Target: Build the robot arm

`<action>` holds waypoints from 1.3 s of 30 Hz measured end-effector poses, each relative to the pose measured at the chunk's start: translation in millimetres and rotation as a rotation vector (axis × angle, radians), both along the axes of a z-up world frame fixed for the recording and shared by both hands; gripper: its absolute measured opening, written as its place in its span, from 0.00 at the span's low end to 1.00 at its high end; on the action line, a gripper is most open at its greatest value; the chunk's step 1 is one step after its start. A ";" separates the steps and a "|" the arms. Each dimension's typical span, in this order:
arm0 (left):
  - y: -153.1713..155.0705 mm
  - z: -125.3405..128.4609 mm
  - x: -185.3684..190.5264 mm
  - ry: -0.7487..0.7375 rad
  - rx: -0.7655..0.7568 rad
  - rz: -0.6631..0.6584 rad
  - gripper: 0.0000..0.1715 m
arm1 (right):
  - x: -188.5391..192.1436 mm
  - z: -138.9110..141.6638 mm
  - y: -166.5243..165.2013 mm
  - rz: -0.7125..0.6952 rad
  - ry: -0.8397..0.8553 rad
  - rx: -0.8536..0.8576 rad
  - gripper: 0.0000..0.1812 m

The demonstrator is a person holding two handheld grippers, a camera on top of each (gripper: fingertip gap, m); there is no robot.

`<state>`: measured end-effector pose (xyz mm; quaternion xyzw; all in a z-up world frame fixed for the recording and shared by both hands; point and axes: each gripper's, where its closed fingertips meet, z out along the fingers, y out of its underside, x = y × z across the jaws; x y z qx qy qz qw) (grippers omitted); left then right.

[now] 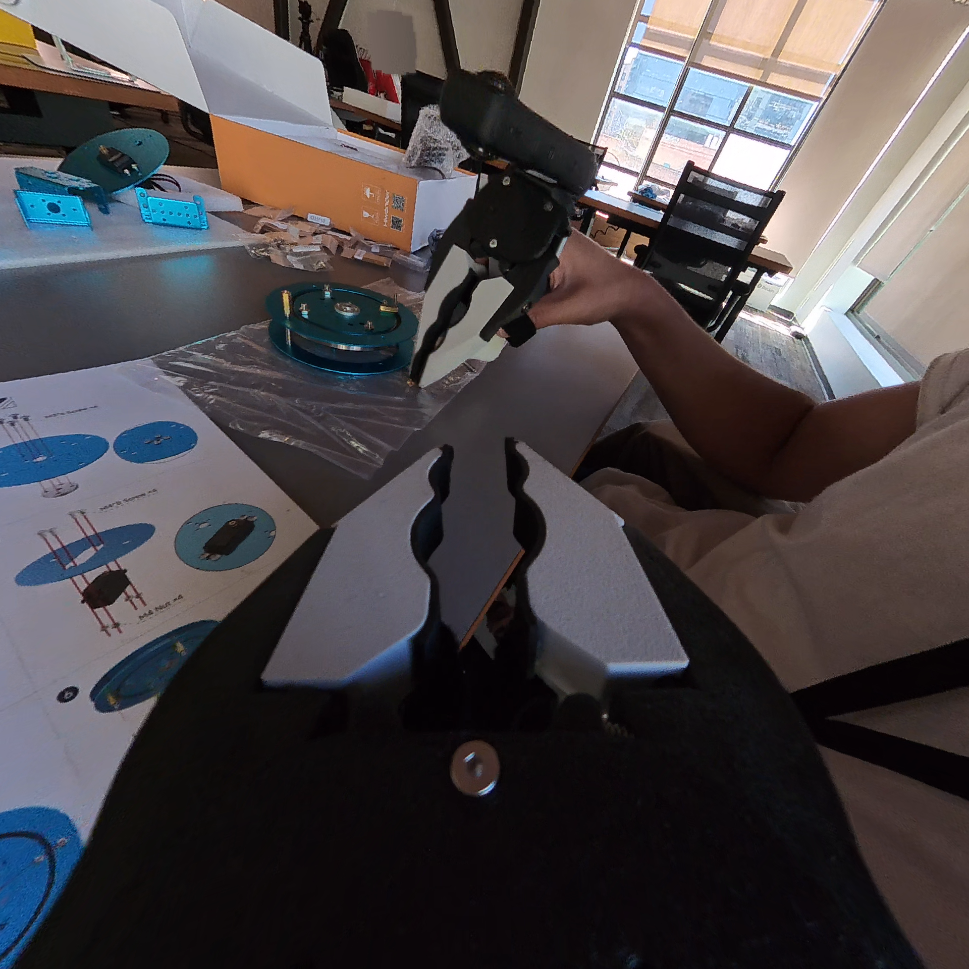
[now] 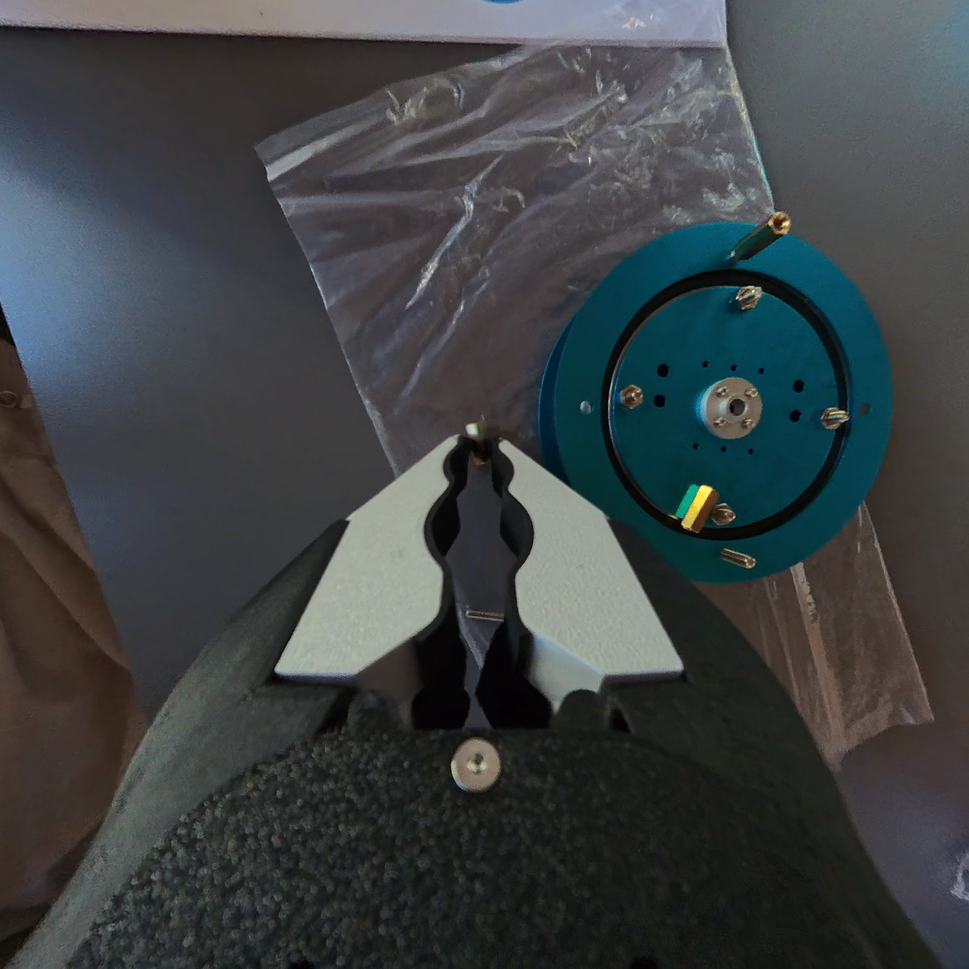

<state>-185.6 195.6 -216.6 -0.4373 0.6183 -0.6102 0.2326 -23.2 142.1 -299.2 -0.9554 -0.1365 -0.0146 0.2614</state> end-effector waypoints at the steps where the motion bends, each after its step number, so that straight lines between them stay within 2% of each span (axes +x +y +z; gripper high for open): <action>1: -1.7 -0.5 2.1 0.003 0.001 -0.004 0.12 | 0.5 0.0 0.3 -0.004 -0.002 0.006 0.03; 4: -6.6 -1.3 11.8 0.020 0.007 -0.004 0.12 | -4.3 4.1 1.5 0.008 0.025 0.052 0.03; 6: -10.0 0.3 22.9 0.029 0.007 -0.002 0.11 | -16.4 18.0 7.1 0.051 0.075 0.156 0.03; 8: -12.3 3.7 37.7 0.042 -0.003 0.000 0.11 | -40.5 44.4 16.3 0.156 0.115 0.370 0.03; 11: -19.3 17.6 58.5 0.037 -0.069 -0.039 0.10 | -72.7 89.2 19.0 0.286 0.090 0.731 0.02; 14: -42.9 42.2 59.1 0.027 -0.268 -0.234 0.12 | -90.6 117.4 11.4 0.323 0.067 0.924 0.02; 17: -54.6 57.4 57.1 0.043 -0.474 -0.370 0.14 | -101.5 122.1 6.4 0.337 0.087 0.958 0.02; 20: -58.8 57.5 55.6 0.064 -0.569 -0.428 0.14 | -106.3 124.3 3.5 0.350 0.062 0.988 0.02; 27: -57.6 52.5 56.5 0.094 -0.664 -0.459 0.14 | -112.6 129.9 3.5 0.361 0.075 1.027 0.02; 30: -62.5 51.6 55.5 0.130 -0.722 -0.514 0.08 | -116.6 129.7 4.1 0.377 0.072 1.026 0.02; 32: -61.5 51.2 57.6 0.148 -0.771 -0.528 0.08 | -115.5 130.0 4.5 0.370 0.063 1.025 0.02; 35: -58.7 39.9 69.2 0.116 -0.660 -0.401 0.08 | -104.8 120.1 8.0 0.332 -0.007 0.961 0.02; 39: -51.3 23.9 80.5 0.054 -0.315 -0.182 0.08 | -91.9 102.7 14.7 0.278 -0.188 0.865 0.03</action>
